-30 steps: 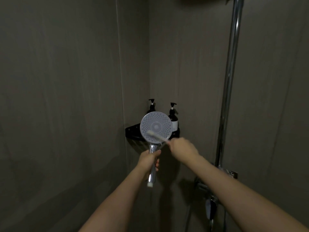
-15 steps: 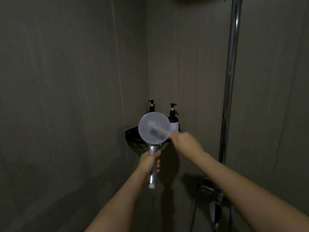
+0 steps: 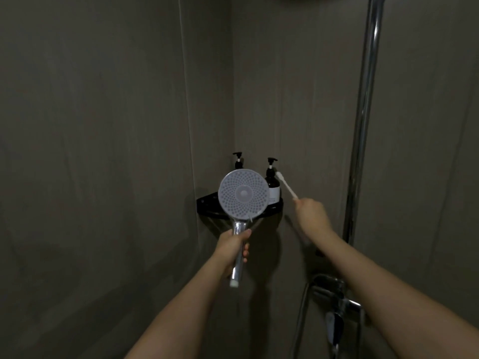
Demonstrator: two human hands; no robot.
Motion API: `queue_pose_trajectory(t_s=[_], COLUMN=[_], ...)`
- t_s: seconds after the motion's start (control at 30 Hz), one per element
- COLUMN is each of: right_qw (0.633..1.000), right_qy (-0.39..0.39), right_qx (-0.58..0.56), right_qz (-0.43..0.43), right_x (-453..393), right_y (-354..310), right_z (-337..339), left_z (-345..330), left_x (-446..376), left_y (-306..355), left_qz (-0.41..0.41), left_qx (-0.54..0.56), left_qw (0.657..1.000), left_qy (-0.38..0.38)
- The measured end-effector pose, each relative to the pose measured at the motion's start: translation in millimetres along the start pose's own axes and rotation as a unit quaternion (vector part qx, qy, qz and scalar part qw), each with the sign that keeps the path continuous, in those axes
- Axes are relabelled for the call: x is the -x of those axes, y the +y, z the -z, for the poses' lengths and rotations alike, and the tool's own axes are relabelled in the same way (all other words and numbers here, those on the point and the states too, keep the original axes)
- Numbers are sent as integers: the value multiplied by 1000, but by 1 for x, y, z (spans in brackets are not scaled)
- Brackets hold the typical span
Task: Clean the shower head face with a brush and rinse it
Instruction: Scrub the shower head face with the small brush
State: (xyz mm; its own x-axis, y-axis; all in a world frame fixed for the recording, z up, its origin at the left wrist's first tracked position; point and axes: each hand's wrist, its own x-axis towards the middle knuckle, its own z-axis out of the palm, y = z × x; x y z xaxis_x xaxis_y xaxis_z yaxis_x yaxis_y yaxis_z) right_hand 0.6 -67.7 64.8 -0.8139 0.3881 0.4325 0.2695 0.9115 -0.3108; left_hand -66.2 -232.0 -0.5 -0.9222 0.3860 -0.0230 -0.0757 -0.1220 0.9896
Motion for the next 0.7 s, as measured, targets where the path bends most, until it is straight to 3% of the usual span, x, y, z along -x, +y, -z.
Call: queue_pose_trajectory(t_s=[0.07,0.13,0.27,0.33,0.4,0.47,0.57,0.6,0.67,0.7], right_qw=[998,990,1000,999,995,998,991,990,993,994], right_qy=[-9,-75,-10,19,-34,-41,65,98,58,19], right_qx=[-12,0,-17,-41,-22,-32,-104,-95,-49,-21], right_qz=[66,117,2,30,89,26,-61,-27,91,110], right_x=[5,16,1,2,12,10,4,9,20,25], right_y=[-10,-21,-4,-12,-23,-12,14,12,-2,-8], right_z=[-2,-15,-7,-4,-13,-15,-6,-2,-10,-15], left_z=[-1,-3,-5,-6,-8,-7,-2,-1,1,0], left_x=[-2,-2,0,1,0,1,0,-1,-3,-3], left_y=[1,2,2,-1,-2,-1,0,0,-1,-1], left_qz=[-6,-7,-3,1,2,5,3,3,4,5], left_qx=[4,16,10,15,29,26,19,18,22,26], left_qw=[1000,1000,1000,1000,1000,1000,1000,1000,1000,1000], left_qy=[3,4,1,3,-2,-9,-7,-5,-2,-2])
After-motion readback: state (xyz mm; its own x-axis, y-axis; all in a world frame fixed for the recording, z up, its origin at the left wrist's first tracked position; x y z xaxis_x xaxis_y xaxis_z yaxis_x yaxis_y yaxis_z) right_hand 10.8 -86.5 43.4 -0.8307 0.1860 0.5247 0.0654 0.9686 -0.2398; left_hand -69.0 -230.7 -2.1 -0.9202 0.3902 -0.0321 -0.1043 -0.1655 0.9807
